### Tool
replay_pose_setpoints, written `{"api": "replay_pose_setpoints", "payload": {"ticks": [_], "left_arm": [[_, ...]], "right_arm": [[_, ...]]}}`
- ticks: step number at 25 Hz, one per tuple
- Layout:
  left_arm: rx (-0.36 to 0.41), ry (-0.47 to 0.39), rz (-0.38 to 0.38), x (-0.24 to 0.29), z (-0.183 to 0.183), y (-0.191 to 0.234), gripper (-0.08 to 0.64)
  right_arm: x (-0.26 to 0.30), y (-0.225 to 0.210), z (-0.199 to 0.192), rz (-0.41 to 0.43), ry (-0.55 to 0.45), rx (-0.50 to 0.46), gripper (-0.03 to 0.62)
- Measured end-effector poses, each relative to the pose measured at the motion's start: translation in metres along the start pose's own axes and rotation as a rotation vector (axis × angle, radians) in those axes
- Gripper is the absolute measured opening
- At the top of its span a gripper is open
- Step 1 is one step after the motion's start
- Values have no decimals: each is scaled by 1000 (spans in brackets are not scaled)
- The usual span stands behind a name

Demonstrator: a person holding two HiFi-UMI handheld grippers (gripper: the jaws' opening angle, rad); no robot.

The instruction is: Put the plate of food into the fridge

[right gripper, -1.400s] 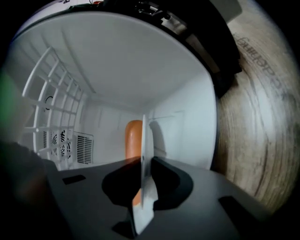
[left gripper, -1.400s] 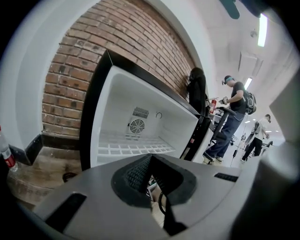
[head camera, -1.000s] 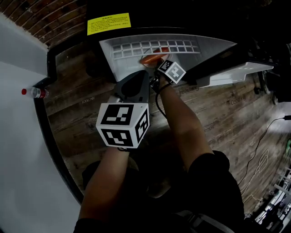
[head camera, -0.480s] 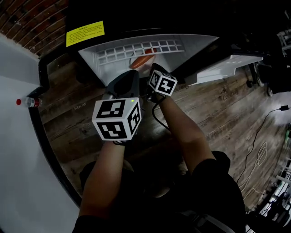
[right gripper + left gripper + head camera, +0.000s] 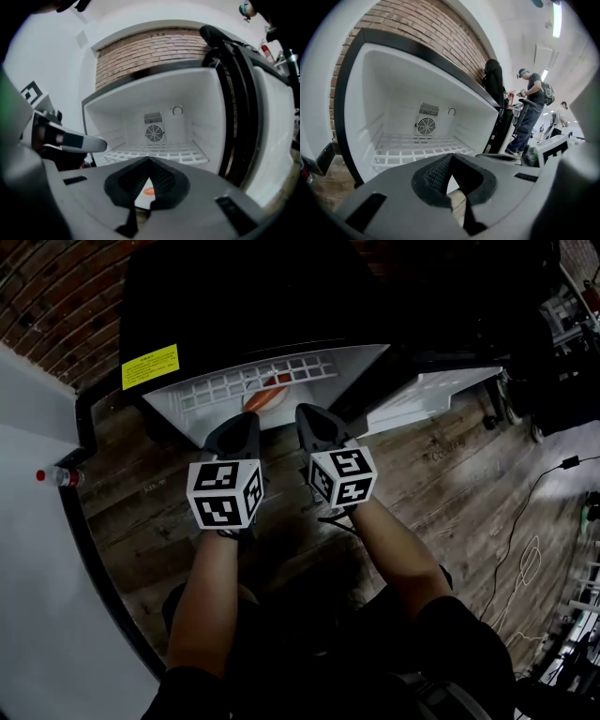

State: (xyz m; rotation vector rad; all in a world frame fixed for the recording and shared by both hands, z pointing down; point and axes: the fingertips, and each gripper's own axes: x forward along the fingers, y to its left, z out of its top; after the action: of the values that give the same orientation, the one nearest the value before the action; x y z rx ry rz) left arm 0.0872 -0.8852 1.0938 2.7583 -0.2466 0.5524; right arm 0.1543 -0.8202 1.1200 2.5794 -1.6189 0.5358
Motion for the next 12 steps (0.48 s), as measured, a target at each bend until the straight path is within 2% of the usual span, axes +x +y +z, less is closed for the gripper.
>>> {"api": "replay_pose_setpoints", "payload": {"ticks": [4,8,10,12], "left_arm": [[2,-3,-13,-8,17,-20,-6],[42,-14,2,-35,44,-39,-6],[3,26,10,-52,55,-51,-6],[-18,50,6,-75,89,-68,-6]], "right_arm": [[-31,12,35,22,0,6,14],[-56,26,77,18,17,32,14],[-76,35,114,15,17,27,14],[-97,45,163,5,-1,28,14]]}}
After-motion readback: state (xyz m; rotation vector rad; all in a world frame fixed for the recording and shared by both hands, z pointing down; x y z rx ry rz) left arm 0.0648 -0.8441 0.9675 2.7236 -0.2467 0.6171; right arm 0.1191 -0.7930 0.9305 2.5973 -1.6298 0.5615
